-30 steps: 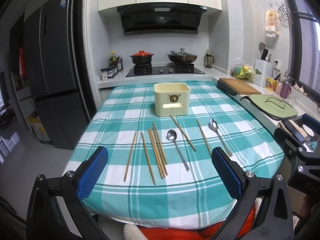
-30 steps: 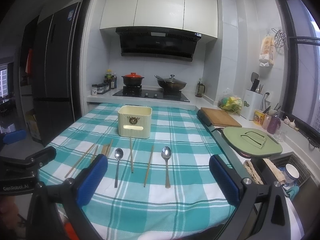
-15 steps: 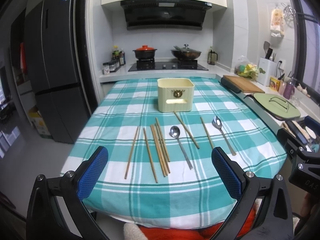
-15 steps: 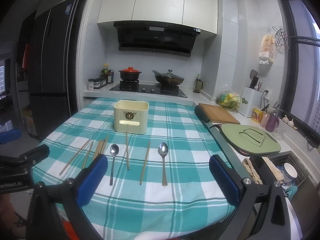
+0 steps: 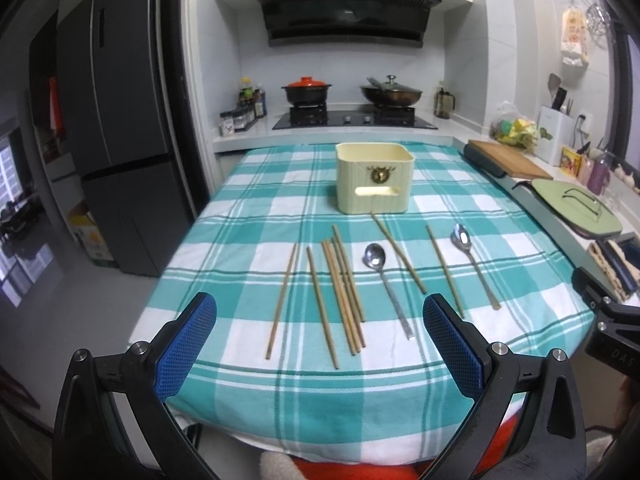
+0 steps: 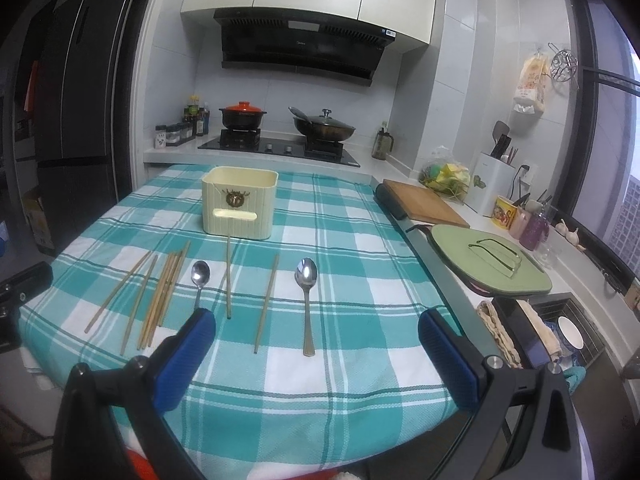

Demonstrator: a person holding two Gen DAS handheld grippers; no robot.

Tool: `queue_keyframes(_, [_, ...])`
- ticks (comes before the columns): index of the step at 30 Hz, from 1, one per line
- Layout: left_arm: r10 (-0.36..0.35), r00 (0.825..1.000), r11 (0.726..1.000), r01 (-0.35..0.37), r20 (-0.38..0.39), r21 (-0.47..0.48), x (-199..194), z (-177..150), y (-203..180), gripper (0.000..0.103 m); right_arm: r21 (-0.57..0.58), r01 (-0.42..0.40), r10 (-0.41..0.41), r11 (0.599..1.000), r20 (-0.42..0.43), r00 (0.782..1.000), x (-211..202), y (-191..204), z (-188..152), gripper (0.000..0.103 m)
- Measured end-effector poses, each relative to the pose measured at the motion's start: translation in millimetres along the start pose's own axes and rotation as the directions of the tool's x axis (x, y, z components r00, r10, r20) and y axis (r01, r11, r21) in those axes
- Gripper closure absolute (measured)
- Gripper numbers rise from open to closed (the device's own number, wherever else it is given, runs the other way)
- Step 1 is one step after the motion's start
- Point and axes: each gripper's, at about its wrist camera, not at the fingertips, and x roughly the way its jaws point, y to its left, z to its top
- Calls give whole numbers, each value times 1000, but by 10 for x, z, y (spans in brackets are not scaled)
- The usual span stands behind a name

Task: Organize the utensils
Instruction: 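Move the right tool toward the metal spoon on the cloth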

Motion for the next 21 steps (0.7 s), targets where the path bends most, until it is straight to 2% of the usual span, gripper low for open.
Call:
queue_keyframes(8, [4, 998, 1000, -6, -68, -30, 296, 17, 64, 0, 2, 21, -21, 1000, -92, 996, 361, -12, -55, 0])
queue_keyframes(17, [5, 989, 1000, -5, -146, 1, 677, -19, -35, 0, -1, 46, -45, 999, -198, 979, 738, -68, -179, 0])
queue_keyframes(21, [20, 981, 999, -25, -194, -24, 937, -49, 97, 0, 25, 24, -18, 999, -243, 970, 947, -117, -223, 0])
